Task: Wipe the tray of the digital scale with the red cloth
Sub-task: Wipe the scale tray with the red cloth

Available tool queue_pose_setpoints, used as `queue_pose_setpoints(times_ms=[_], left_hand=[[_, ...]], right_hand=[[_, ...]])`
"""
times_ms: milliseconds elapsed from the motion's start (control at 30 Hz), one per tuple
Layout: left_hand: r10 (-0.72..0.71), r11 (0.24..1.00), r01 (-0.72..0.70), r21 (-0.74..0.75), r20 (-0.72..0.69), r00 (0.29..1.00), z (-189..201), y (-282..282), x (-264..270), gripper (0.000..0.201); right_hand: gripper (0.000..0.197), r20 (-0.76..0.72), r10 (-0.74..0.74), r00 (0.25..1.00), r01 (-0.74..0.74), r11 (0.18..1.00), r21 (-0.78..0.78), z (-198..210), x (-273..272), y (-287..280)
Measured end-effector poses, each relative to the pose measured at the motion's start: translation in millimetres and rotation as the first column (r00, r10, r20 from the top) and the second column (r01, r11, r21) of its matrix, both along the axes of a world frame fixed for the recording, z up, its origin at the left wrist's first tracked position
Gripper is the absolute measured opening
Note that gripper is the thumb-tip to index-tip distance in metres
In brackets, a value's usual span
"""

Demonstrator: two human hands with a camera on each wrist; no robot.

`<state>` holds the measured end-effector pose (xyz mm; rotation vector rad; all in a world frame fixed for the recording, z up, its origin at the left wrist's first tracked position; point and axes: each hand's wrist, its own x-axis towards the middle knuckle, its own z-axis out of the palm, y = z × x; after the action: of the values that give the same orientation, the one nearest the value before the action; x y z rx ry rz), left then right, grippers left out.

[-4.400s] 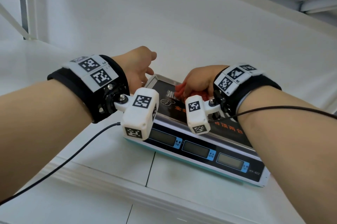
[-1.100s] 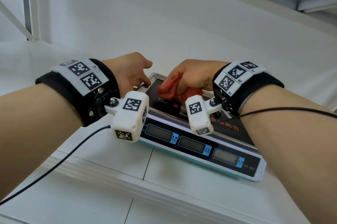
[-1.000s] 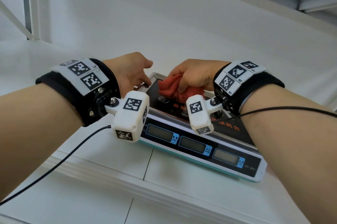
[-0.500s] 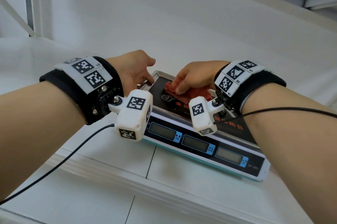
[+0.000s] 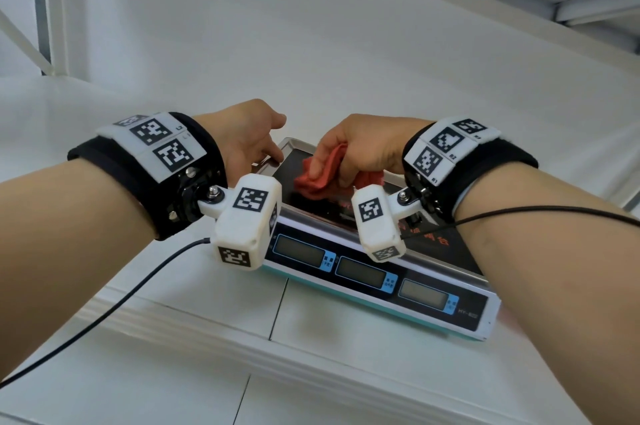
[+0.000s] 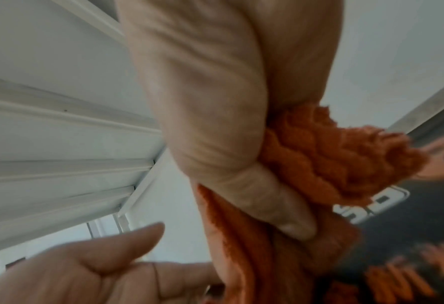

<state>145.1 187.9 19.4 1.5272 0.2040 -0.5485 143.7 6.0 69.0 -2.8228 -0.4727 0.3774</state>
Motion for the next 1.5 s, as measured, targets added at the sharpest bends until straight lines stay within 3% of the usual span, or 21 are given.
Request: queue_pose_setpoints(times_ms=[167,300,467,533,667,800,933,1067,1267,1400,1500], left_hand=[[-0.008,1.000,0.008,-0.002,0.006,1.000,3,-3,-8,0.075],[-0.006,1.000,0.006,0.001,0.000,1.000,2,-2,-5,0.076],[0.020,1.000,-0.020,0.001,-0.002,1.000,2,-2,-7,0.078],[0.026,1.000,-0.026,0.002,0.003,1.000,3,-3,-7,0.078],[0.025,0.998,-0.025,-0.050,-0.007,1.000,1,-2,-6,0.077],[0.015,0.993,-0.015,-0.117,0.000,1.000,-4,0,-3,0.077],[0.040,0.998,-0.040,-0.052,-0.008,0.999,0,-1,-3,0.083],[0.031,1.000,-0.031,0.002,-0.001,1.000,2,-3,-7,0.086],[0.049,0.998,-0.050,0.023,0.046,0.998,9,-8,-16,0.080],[0.151,0.986,-0.162,0.033,0.218,0.964,23,-15,-17,0.069],[0.056,0.998,-0.062,0.020,0.229,0.972,28,-26,-23,0.073]], right_hand=[[0.047,0.016,0.091,0.996,-0.091,0.995,0.031,-11,-4,22],[0.051,-0.063,0.191,0.980,-0.189,0.981,0.036,-10,-11,24],[0.040,-0.155,0.179,0.972,-0.203,0.967,-0.153,6,-14,10],[0.042,-0.125,0.169,0.978,-0.188,0.968,-0.163,11,-14,8],[0.050,-0.037,0.182,0.983,-0.183,0.983,-0.032,7,-16,24],[0.055,-0.011,0.279,0.960,-0.279,0.957,-0.084,1,-21,45],[0.056,-0.068,0.292,0.954,-0.298,0.948,-0.113,2,-23,39],[0.053,-0.097,0.217,0.971,-0.229,0.965,-0.127,5,-24,19],[0.042,-0.163,0.105,0.981,-0.147,0.951,-0.273,16,-27,-8],[0.047,-0.041,0.037,0.998,-0.041,0.993,-0.108,24,-20,-15],[0.048,-0.102,-0.070,0.992,0.070,0.998,-0.010,17,-14,-20]])
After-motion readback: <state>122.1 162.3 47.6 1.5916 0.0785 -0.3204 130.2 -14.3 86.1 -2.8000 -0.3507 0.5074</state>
